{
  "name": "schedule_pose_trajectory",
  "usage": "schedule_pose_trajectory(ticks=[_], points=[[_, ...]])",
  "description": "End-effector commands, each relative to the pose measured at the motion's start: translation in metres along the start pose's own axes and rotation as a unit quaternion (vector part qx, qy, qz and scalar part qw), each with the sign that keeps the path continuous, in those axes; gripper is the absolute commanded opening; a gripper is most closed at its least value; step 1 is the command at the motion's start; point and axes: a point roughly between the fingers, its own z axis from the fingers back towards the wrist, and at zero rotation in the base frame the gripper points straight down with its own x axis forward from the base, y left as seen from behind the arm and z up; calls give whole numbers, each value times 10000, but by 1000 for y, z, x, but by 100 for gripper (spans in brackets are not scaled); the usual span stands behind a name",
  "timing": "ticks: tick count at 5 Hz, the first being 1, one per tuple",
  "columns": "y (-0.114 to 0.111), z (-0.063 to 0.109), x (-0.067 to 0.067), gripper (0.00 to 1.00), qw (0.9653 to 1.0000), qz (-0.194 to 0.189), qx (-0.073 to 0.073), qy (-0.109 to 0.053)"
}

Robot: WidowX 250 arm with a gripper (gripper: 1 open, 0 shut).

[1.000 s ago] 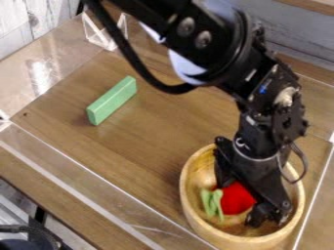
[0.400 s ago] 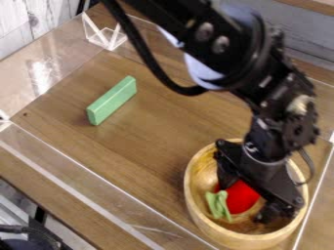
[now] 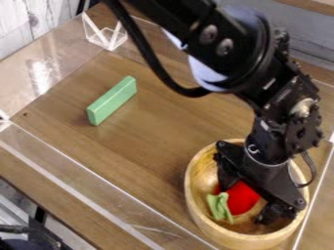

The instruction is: Move the red object to the left side of the table

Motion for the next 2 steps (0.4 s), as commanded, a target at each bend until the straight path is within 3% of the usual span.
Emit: schedule_pose_trajectory(ticks=[1, 2], points=[[-2, -8, -11, 100, 9993, -218, 25, 297], [-7, -7, -14, 100, 9982, -466, 20, 386]])
